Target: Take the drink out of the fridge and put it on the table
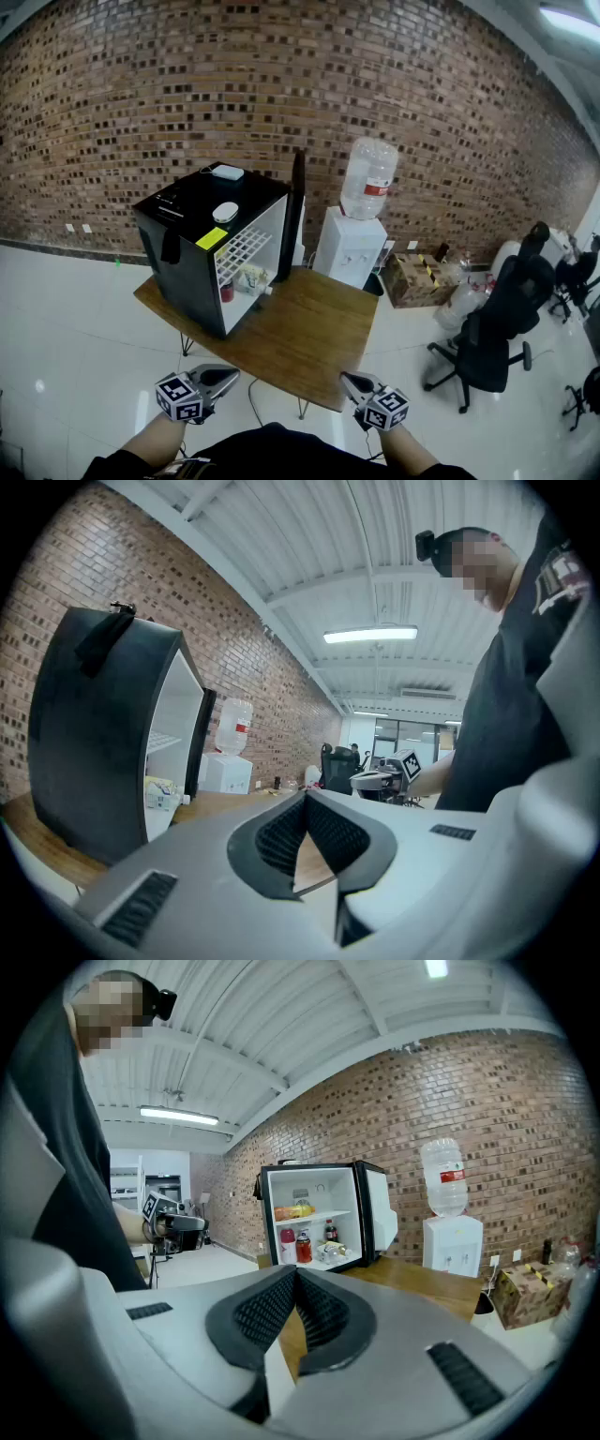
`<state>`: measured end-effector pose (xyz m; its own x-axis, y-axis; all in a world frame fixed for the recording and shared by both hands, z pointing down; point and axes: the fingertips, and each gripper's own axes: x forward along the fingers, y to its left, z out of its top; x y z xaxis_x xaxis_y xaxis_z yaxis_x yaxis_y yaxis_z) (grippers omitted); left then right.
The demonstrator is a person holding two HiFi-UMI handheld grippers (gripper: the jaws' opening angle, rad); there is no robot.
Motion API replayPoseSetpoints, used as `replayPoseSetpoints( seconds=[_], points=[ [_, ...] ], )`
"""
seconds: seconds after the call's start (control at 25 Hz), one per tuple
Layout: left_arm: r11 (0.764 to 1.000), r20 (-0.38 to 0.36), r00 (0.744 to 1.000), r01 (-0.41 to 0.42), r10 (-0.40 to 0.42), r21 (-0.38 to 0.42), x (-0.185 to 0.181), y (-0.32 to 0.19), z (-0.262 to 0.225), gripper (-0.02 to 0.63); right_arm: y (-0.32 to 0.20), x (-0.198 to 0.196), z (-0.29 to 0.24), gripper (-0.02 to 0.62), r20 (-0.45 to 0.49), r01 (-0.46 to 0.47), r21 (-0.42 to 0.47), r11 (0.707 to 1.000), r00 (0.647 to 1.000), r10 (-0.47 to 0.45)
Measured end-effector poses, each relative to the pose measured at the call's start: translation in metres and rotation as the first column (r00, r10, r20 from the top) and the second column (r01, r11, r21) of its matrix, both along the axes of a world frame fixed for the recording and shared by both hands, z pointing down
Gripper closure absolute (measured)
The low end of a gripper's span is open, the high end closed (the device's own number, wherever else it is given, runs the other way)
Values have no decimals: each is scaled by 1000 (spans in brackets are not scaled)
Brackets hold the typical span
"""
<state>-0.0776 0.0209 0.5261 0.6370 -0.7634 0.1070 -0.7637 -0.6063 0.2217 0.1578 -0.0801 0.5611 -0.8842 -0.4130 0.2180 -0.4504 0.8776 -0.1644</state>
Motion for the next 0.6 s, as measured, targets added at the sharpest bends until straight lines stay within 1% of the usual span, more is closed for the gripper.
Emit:
replayPoseSetpoints(
  seconds=[0.12,0.16,0.2,0.28,0.4,0.52,0.6],
  points=[
    [1000,9,1000,4,-4,16,1,-32,-3,603,-30,-2,1,587,11,-8,25,1000,1000,7],
    [1000,5,1000,8,-8,20,0,-45,-5,603,-41,-6,0,574,12,-9,34,999,1000,8],
    [1000,-1,1000,14,-14,22,-3,-56,-5,603,-52,-11,-1,574,12,-9,42,999,1000,9],
    [1000,-7,1000,23,-23,18,-13,-77,-4,603,-73,-28,-1,545,11,-10,51,999,1000,10],
    [1000,30,1000,-3,3,21,-33,-109,3,603,-109,-67,0,469,6,-20,73,997,1000,20],
    [998,73,996,-58,56,22,-50,-139,12,603,-145,-115,4,421,-29,-25,108,994,999,28],
    [996,78,993,-92,90,19,-57,-158,19,603,-168,-146,8,400,-71,-17,142,990,997,27]
  ],
)
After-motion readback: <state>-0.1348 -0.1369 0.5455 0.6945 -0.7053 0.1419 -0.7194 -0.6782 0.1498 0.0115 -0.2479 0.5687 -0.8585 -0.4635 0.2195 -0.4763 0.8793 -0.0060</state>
